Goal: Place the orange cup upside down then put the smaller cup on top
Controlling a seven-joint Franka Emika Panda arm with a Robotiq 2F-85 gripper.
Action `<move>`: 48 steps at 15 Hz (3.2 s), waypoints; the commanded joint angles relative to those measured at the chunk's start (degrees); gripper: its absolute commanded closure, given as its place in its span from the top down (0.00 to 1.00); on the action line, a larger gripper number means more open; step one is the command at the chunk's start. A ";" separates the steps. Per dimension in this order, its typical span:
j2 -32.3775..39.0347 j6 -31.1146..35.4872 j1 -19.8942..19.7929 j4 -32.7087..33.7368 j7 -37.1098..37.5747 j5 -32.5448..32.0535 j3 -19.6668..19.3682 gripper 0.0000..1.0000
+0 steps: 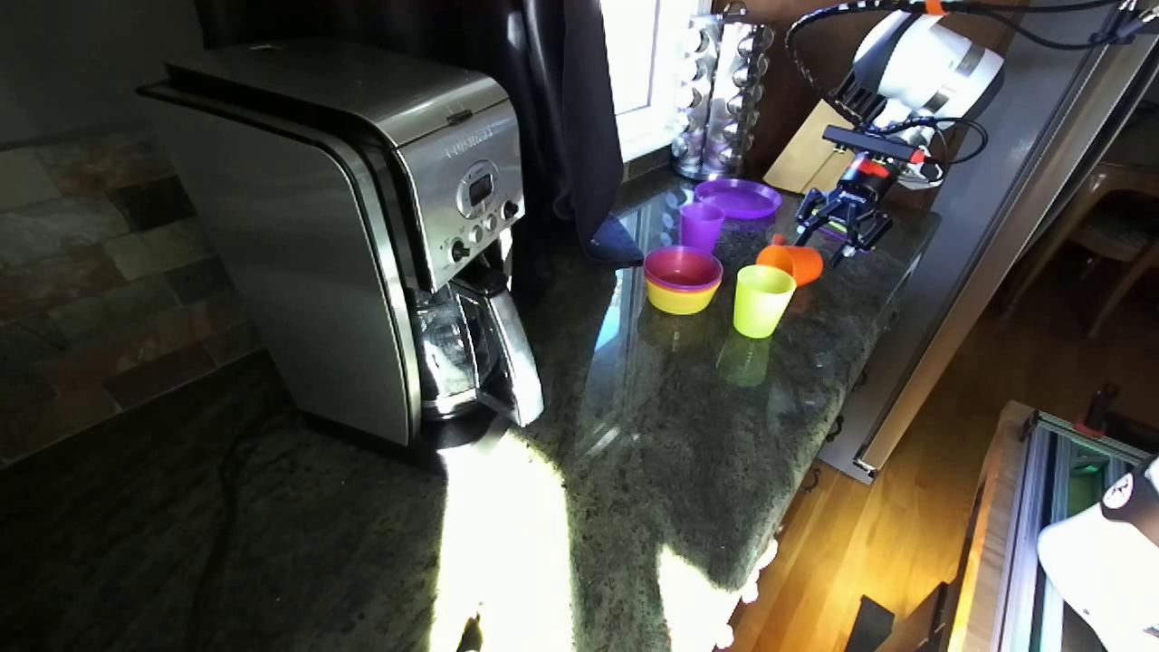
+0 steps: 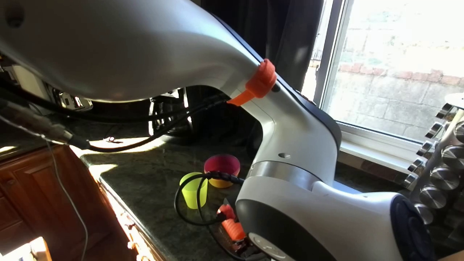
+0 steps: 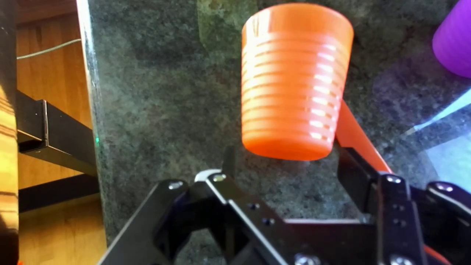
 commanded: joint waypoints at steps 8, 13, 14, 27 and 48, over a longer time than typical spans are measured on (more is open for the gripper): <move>1.26 -1.22 0.76 0.92 0.88 0.25 0.39 1.00; 2.09 -0.96 1.55 1.37 1.33 0.67 1.07 1.00; 2.33 -0.99 1.71 1.53 1.49 0.54 1.12 0.99; -4.08 9.09 5.93 -3.75 1.30 -10.61 0.19 0.43; -25.82 46.74 3.49 -27.48 30.66 -66.92 7.24 0.43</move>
